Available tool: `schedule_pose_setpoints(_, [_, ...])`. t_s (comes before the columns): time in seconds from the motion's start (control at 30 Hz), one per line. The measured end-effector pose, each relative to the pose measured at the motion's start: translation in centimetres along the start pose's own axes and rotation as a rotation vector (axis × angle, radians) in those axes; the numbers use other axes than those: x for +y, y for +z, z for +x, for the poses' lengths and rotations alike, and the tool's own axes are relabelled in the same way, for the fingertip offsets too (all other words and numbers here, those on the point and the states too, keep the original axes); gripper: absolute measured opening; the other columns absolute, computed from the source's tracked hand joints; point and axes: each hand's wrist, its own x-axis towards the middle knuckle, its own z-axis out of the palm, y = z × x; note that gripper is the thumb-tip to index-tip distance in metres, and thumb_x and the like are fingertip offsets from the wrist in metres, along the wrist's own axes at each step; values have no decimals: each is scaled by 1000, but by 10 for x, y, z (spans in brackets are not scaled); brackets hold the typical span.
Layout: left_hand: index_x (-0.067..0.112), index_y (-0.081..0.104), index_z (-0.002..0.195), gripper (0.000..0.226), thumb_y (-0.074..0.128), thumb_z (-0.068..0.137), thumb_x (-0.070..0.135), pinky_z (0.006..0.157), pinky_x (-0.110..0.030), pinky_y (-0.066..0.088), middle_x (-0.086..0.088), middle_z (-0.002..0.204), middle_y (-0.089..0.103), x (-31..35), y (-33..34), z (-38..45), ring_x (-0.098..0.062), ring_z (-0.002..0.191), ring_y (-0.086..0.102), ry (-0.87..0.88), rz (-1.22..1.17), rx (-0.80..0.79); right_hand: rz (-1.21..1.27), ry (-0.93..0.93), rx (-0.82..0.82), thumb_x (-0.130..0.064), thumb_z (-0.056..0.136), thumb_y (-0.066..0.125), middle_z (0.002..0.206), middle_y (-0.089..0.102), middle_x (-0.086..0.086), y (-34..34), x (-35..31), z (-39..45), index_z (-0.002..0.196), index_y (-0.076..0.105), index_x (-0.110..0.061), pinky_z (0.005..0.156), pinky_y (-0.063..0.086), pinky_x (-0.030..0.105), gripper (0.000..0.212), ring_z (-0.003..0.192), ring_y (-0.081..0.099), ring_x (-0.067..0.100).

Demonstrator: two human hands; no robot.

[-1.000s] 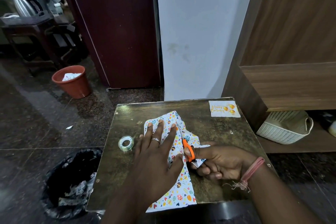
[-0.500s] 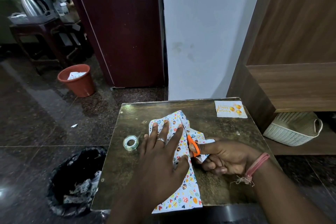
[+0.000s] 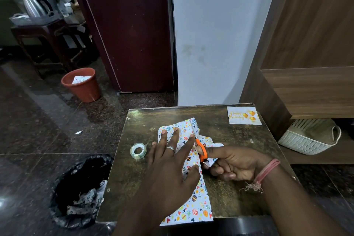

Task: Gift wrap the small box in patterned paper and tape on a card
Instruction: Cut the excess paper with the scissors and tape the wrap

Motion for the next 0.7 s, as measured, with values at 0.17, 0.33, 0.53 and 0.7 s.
schedule_pose_setpoints(0.17, [58,7,157,75,18,83,65,127,-42,-12,16,170,-13,-1,2,1,-3,146,-39,2,2,13,26,-14,21,-42,69,90,76,53,3,-3,-3,3,98,65,-15,32,26,13,46,48,39,5])
schedule_pose_setpoints(0.33, [56,6,158,77,16,82,65,126,-41,-13,17,170,-15,0,0,1,-2,145,-41,0,11,1,10,-33,34,-37,67,92,76,53,4,-6,-2,5,87,72,-16,32,24,14,36,48,37,6])
schedule_pose_setpoints(0.53, [57,7,157,78,17,81,65,127,-42,-11,17,170,-12,1,0,1,-1,145,-40,-5,-9,-2,-18,-40,113,-37,84,76,76,52,3,-2,-9,6,86,70,-17,33,22,14,20,50,34,7])
schedule_pose_setpoints(0.7, [57,7,157,78,17,80,64,127,-42,-12,17,170,-13,1,-2,0,1,143,-42,-7,-19,-8,-11,-34,136,-30,83,75,73,50,3,0,-9,6,83,68,-15,33,18,14,17,48,32,6])
